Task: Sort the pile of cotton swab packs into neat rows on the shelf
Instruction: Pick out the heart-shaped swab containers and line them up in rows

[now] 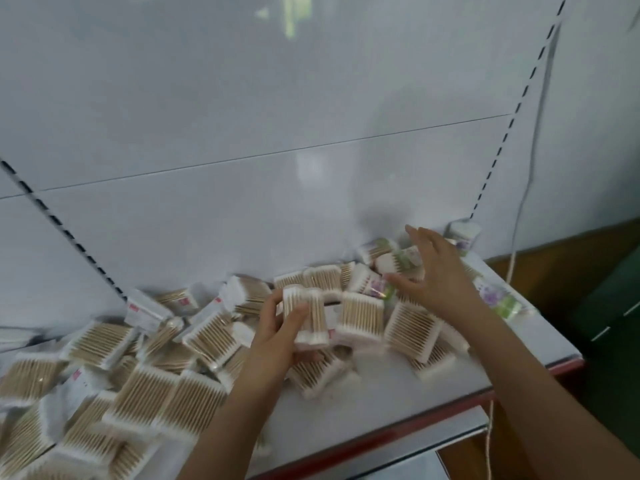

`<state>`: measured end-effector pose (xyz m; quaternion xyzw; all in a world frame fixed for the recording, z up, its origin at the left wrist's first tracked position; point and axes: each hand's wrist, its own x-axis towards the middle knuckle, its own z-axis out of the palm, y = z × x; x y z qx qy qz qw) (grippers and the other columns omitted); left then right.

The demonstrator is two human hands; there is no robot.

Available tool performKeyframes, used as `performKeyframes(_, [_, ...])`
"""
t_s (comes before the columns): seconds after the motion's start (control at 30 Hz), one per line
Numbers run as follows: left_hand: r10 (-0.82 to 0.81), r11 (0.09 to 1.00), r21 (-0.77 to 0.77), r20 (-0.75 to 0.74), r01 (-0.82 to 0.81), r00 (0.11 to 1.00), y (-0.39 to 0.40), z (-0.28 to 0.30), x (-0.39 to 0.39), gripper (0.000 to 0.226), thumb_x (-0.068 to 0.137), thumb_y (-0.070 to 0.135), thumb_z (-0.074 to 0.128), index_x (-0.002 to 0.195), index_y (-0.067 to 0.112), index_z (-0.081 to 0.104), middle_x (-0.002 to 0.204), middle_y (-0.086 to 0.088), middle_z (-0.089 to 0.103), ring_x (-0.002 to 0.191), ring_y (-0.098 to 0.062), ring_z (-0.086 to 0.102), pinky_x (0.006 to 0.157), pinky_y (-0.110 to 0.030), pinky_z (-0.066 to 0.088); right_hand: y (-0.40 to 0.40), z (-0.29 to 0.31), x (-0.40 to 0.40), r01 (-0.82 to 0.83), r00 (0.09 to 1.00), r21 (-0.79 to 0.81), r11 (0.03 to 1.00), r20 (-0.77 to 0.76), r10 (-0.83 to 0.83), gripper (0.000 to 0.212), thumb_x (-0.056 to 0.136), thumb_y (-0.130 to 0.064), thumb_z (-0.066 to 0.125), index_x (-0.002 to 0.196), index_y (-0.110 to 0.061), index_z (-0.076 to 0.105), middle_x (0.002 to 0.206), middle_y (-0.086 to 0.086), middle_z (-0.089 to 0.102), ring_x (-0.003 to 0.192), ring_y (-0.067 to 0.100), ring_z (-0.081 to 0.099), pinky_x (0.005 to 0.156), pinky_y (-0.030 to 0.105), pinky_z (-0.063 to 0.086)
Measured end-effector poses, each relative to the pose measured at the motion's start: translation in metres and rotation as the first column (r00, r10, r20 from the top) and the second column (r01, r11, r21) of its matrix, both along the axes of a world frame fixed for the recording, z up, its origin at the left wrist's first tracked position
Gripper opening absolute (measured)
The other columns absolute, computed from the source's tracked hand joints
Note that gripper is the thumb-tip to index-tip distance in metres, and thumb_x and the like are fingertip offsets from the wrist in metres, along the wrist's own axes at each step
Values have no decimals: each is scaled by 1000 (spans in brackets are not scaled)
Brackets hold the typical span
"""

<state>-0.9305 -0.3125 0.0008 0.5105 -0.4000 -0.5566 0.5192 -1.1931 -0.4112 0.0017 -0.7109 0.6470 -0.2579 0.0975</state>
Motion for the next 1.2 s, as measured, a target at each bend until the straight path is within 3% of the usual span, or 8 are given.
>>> performKeyframes(0.13, [4,999,46,-19,-3,1000,3,-8,-16,24,99,23,58,123,21,56,103,-10,74,84,-29,73,58,-33,56,-5,-13,-1,30,999,217,976,-27,-25,90,82,-75,52,155,-33,20,160,8,22,143,28,32,110,47,37])
performKeyframes(0.3, [-7,999,52,27,6,1000,10,-19,-20,24,99,25,61,121,31,57,103,-1,75,85,-21,74,66,-35,58,6,-11,18,83,981,19,996,175,-85,78,82,-50,70,148,-27,35,141,8,41,123,25,50,93,35,43])
performKeyframes(0.47, [33,999,37,54,-35,998,26,-19,3,40,89,29,71,123,39,55,114,-3,72,100,-24,72,78,-47,61,23,7,68,-71,921,-109,991,376,107,89,79,-31,77,151,-27,24,143,-4,34,114,0,36,91,25,36])
performKeyframes(0.6, [90,996,20,84,-92,992,49,-4,38,55,89,12,74,132,36,48,120,-5,68,102,-18,71,77,-39,61,27,19,137,-295,787,-157,943,519,333,78,73,-20,79,140,-29,39,133,-10,36,112,-6,43,101,23,42])
performKeyframes(0.77, [243,970,-22,139,-242,960,90,6,109,75,81,21,82,138,44,39,129,3,64,114,-17,66,92,-42,58,38,24,240,-546,552,-198,814,646,527,70,68,-37,74,130,-38,43,136,-10,40,123,13,53,97,41,53])
performKeyframes(1.0, [409,909,-37,254,-414,876,185,4,226,89,82,22,83,144,43,22,133,7,57,109,-4,66,89,-30,57,112,22,387,-708,410,-185,681,678,610,76,70,-37,75,137,-34,40,140,-5,41,123,13,54,99,38,53])
performKeyframes(1.1, [494,864,-40,251,-501,832,233,3,289,88,81,25,84,141,46,22,130,12,55,105,2,66,87,-26,57,154,21,463,-758,392,-150,635,672,627,93,75,-32,81,149,-37,25,149,-3,36,129,15,52,98,27,52])
performKeyframes(1.2, [562,819,-38,251,-572,788,286,2,352,87,80,28,85,140,46,24,130,9,53,102,1,66,88,-30,59,199,22,541,-807,352,-128,576,680,643,104,77,-30,83,154,-40,13,156,-1,31,130,16,52,103,34,50])
